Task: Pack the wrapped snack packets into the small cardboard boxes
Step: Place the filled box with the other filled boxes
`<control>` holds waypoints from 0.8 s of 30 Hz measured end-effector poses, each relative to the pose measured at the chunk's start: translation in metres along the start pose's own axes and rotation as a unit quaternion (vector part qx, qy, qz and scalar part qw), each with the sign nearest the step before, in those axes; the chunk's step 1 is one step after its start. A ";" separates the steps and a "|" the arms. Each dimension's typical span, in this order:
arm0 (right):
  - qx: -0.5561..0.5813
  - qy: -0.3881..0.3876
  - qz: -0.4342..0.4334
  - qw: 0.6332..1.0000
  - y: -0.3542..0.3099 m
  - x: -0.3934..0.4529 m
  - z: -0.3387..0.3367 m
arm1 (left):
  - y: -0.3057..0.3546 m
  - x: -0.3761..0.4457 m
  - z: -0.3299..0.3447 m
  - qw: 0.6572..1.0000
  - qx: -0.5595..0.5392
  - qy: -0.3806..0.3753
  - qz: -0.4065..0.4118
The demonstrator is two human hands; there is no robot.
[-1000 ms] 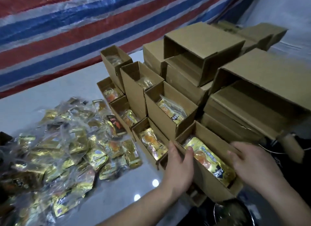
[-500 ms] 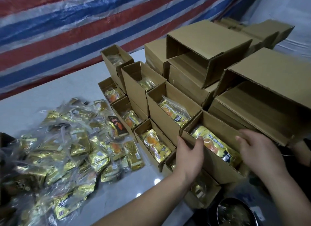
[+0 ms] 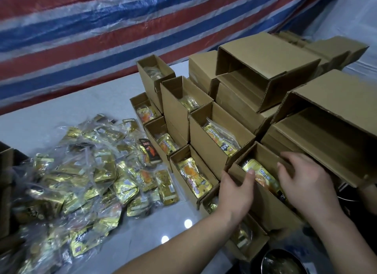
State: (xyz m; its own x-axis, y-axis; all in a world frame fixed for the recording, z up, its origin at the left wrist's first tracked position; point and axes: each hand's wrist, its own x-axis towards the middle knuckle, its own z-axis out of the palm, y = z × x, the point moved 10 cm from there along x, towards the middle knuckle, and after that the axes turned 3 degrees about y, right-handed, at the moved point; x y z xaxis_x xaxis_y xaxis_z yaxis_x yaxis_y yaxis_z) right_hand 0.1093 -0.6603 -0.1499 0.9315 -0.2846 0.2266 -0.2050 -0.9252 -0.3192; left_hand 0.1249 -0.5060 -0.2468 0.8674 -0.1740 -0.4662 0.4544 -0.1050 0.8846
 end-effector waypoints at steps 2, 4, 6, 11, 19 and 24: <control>0.027 0.004 -0.023 0.999 -0.020 0.007 0.002 | 0.000 -0.005 -0.012 1.000 0.007 -0.004 -0.005; 0.059 0.009 -0.047 0.997 -0.047 0.014 0.006 | 0.003 -0.011 -0.036 1.000 0.015 0.007 -0.006; 0.099 0.006 -0.077 0.992 -0.086 0.023 0.015 | 0.008 -0.018 -0.074 0.999 0.017 0.036 0.008; 0.175 -0.064 -0.187 0.965 -0.212 0.025 0.057 | -0.002 -0.049 -0.212 0.982 0.025 0.179 0.046; 0.226 -0.200 -0.301 0.905 -0.334 -0.045 0.130 | -0.107 -0.118 -0.355 0.939 0.017 0.341 -0.034; 0.165 -0.337 -0.244 0.894 -0.317 -0.086 0.209 | -0.170 -0.125 -0.383 0.934 0.092 0.337 -0.078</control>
State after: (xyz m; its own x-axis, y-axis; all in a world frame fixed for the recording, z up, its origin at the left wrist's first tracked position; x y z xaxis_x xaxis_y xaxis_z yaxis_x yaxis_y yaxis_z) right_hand 0.1568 -0.2902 -0.2605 0.8784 0.4514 -0.1571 0.2716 -0.7419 -0.6131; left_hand 0.0171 -0.0915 -0.3341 0.7525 0.5067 -0.4208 0.5967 -0.2541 0.7611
